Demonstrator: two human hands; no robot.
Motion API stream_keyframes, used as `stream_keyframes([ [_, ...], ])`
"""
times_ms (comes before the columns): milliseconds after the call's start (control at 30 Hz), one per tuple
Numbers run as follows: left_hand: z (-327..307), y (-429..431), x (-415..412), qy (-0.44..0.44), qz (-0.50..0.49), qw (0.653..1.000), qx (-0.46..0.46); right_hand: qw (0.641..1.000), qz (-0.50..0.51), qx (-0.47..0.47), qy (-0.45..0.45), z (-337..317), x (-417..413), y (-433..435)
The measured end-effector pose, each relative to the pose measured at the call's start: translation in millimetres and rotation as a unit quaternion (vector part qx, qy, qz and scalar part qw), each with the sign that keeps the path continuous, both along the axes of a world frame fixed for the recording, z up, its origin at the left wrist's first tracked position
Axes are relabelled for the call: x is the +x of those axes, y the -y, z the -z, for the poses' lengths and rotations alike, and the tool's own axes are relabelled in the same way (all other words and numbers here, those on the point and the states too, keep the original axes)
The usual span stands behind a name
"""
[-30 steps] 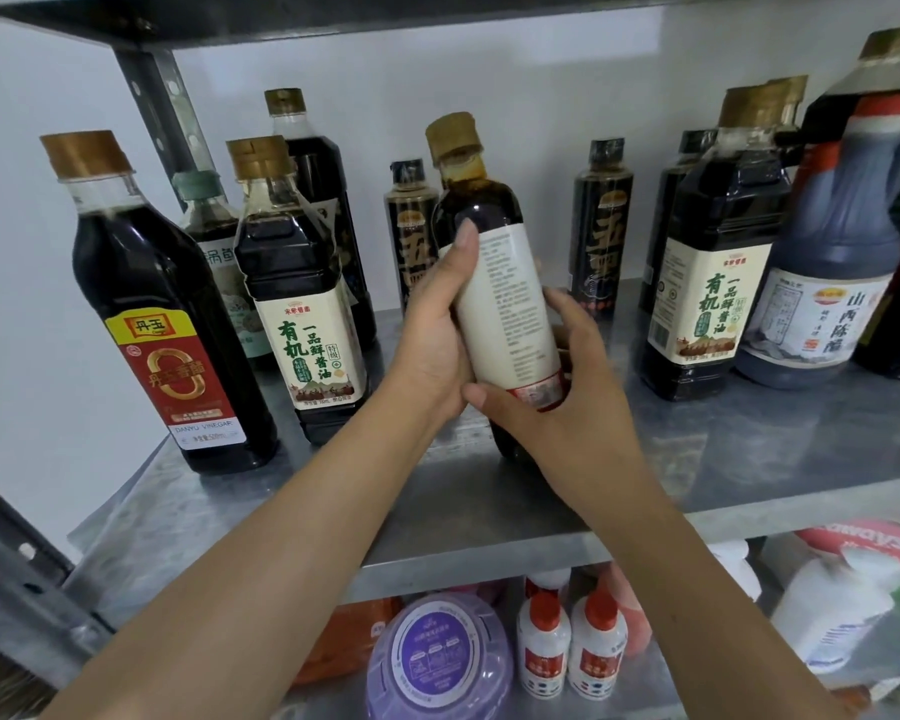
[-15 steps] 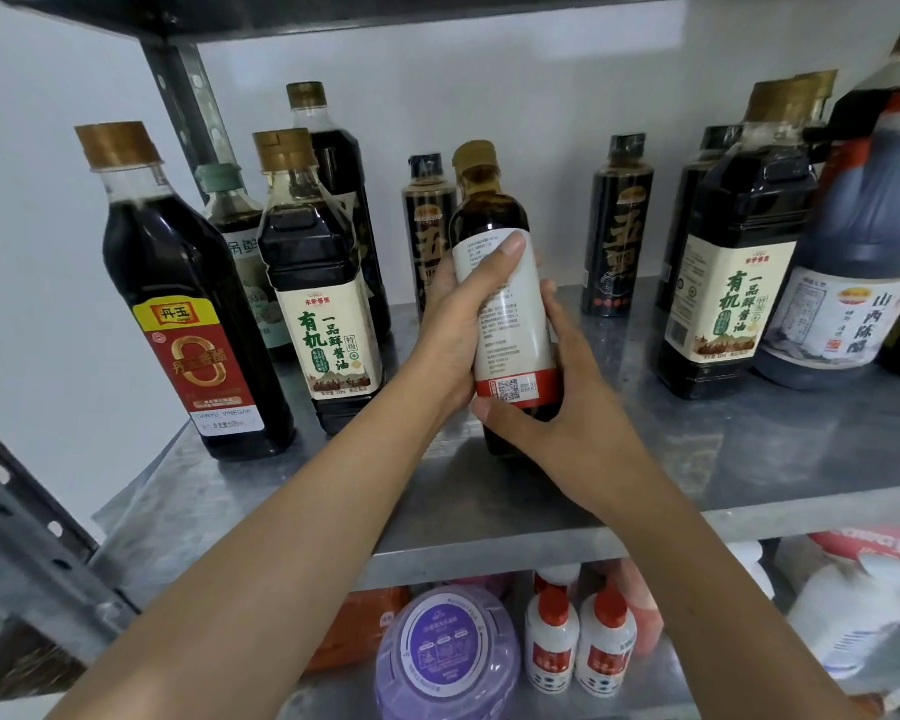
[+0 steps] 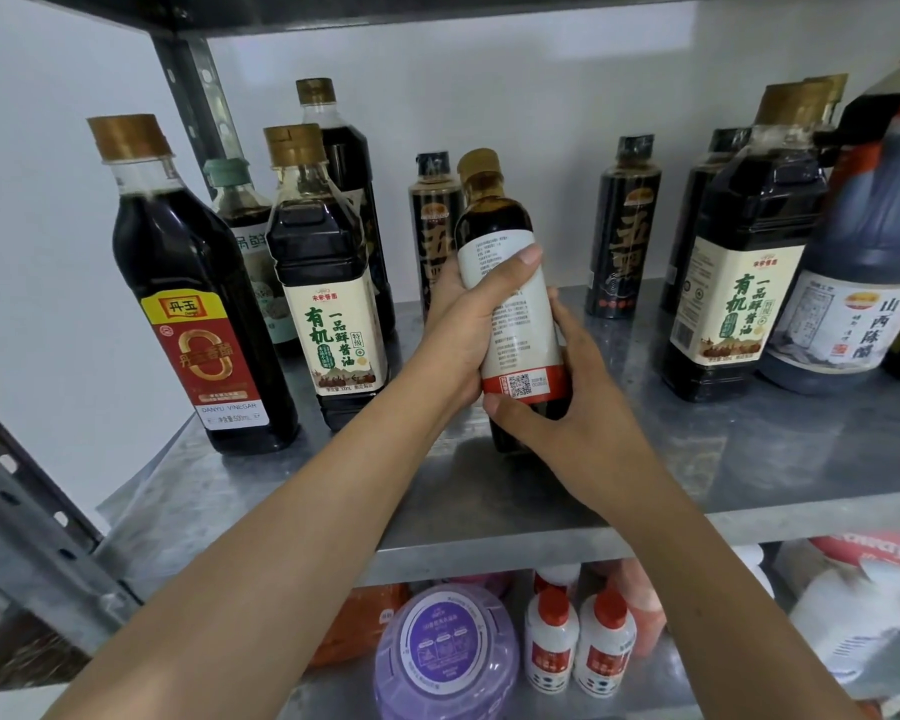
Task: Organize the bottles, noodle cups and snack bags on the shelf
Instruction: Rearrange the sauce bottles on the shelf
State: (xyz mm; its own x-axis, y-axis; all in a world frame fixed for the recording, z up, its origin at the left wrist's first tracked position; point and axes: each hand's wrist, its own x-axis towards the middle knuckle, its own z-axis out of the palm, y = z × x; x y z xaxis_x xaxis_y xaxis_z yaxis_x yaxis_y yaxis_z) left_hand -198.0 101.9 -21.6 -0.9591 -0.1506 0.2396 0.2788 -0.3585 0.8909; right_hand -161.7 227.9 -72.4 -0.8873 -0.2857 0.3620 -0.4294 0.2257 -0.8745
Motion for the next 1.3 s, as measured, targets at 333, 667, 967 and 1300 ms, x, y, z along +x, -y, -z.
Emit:
stream_keyframes([
  [333, 2, 1, -4, 0.006, -0.004, 1.0, -0.011, 1.0, 0.002, 0.004, 0.007, -1, 0, 0],
  [667, 3, 2, -3, 0.006, -0.001, 1.0, -0.017, 1.0, 0.004, -0.001, 0.009, -2, 2, 1],
  [967, 1, -2, -5, 0.03, -0.01, 0.996, -0.083, 0.996, 0.065, -0.006, -0.054, 0, 5, -2],
  [1300, 2, 2, 5, -0.018, 0.064, 0.998, -0.001, 0.994, 0.081, -0.056, -0.039, -7, 10, 0],
])
